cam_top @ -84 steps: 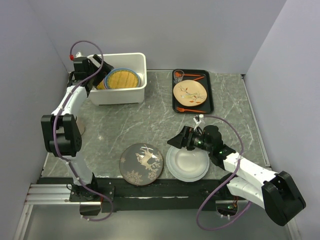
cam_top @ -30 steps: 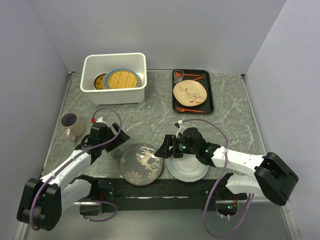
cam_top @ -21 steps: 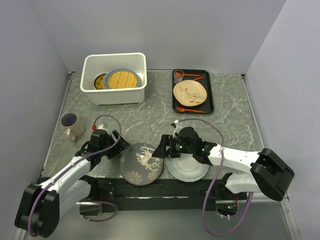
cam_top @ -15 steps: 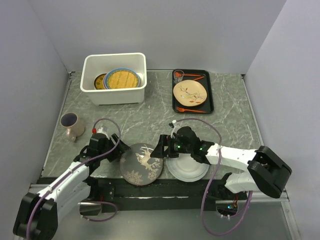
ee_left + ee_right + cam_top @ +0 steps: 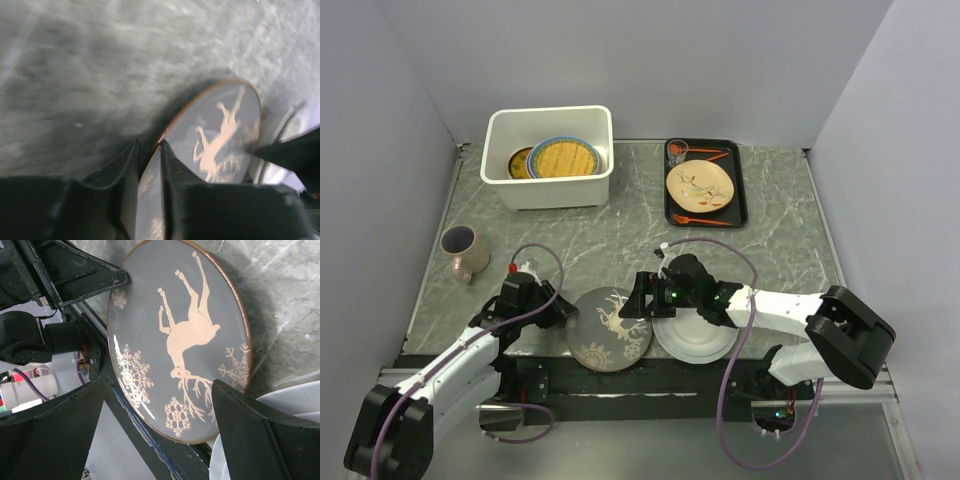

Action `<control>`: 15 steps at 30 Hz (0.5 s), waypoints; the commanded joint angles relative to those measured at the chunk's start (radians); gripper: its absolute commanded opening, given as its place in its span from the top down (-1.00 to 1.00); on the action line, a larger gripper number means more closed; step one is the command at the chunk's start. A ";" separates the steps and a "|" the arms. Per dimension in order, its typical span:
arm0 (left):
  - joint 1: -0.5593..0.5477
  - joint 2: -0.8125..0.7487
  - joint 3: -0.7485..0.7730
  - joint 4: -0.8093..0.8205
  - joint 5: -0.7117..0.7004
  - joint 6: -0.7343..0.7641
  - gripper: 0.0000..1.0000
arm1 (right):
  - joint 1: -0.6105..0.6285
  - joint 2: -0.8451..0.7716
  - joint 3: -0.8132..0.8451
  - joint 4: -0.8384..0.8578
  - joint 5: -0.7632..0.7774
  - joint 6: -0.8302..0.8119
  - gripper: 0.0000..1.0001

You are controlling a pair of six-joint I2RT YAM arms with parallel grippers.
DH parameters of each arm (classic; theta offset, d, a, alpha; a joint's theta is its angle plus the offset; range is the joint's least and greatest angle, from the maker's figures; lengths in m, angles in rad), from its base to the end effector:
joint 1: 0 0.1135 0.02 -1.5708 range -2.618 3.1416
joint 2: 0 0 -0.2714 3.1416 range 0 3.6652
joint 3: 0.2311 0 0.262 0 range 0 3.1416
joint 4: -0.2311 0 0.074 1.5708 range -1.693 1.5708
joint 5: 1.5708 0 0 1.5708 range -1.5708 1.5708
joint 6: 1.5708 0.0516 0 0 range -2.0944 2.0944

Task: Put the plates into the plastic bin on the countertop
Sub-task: Move the plate to the center of the board.

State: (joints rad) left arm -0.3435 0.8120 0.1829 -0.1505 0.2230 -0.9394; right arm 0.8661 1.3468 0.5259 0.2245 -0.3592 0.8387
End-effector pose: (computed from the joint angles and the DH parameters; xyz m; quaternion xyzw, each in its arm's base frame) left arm 0.1498 -0.0657 0.1215 -0.2282 0.8892 -0.3114 0.2454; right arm 0.1667 0.2240 0.1637 -0.0955 0.8682 0.4507 0.1843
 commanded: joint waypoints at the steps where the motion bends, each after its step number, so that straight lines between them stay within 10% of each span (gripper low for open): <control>1: -0.006 0.029 -0.002 0.040 0.024 0.014 0.75 | 0.005 0.008 0.049 0.035 0.011 0.000 -0.88; 3: -0.006 0.030 0.003 0.039 0.026 0.019 0.98 | 0.005 0.006 0.049 0.032 0.014 -0.004 -0.88; 15: -0.006 -0.004 0.078 -0.031 -0.122 0.013 0.99 | 0.005 -0.008 0.059 -0.001 0.037 -0.013 -0.87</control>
State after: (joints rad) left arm -0.3538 0.8017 0.2226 -0.1253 0.2371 -0.9264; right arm 0.8661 1.3487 0.5381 0.2199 -0.3439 0.8402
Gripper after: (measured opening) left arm 0.040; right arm 0.938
